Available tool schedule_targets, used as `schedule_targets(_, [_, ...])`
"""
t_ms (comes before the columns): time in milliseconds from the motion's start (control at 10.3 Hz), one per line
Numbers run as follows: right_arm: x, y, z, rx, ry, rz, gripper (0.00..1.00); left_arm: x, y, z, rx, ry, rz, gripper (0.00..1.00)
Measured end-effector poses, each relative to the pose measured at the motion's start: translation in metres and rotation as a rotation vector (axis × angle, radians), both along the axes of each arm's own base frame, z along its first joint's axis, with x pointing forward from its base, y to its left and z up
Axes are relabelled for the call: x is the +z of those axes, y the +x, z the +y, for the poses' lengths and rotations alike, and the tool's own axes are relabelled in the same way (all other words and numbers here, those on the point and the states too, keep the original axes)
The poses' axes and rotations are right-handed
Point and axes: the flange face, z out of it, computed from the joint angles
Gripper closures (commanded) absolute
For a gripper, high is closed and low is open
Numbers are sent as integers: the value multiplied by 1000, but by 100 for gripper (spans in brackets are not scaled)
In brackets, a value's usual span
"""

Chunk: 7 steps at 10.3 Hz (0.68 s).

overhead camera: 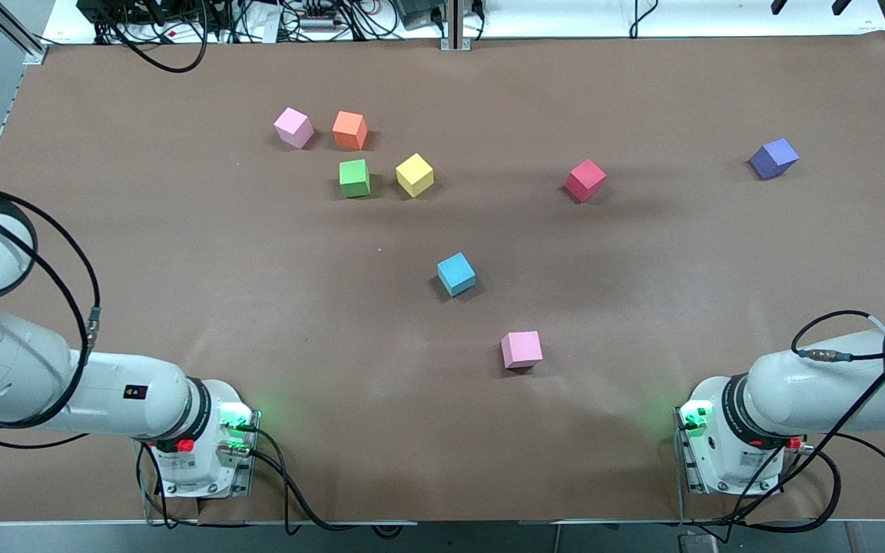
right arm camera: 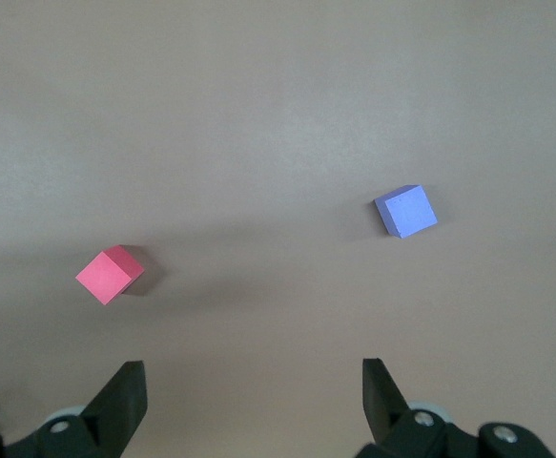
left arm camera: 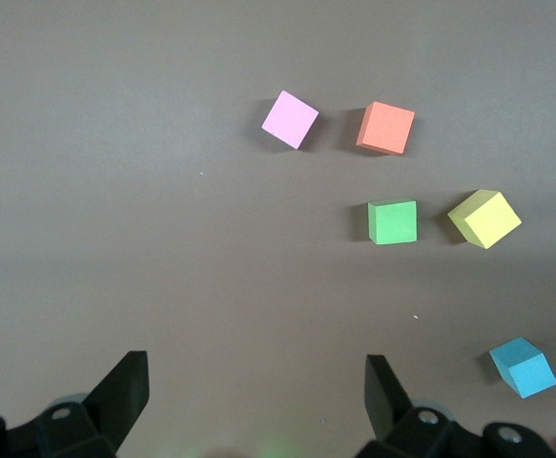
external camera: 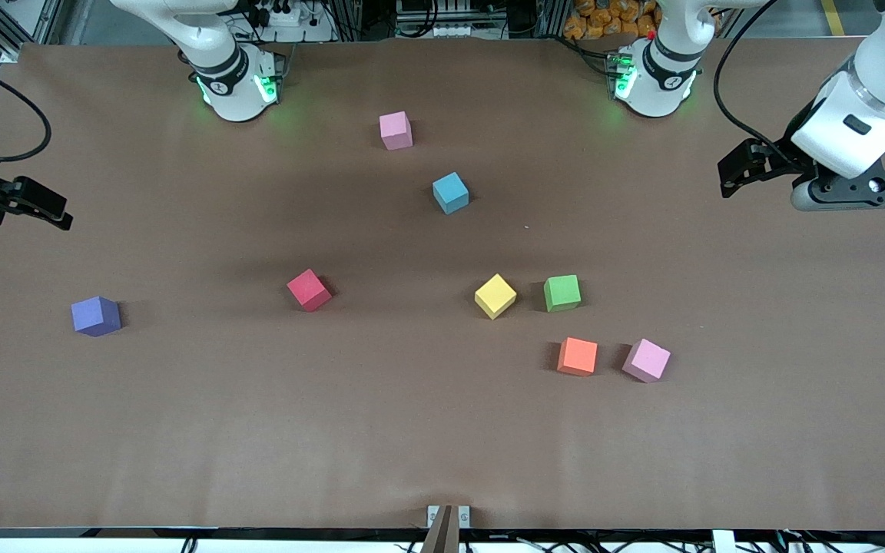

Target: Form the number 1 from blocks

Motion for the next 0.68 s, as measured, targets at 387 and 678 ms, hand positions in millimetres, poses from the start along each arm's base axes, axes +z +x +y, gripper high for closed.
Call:
schedule_targets(387, [-1,0,0,0,0,3,0,0,0,-1,-2,4,0,0])
schedule_targets(678, [-7,4,4,7,7,13,0,-10,5,-2,-12,64,4,0])
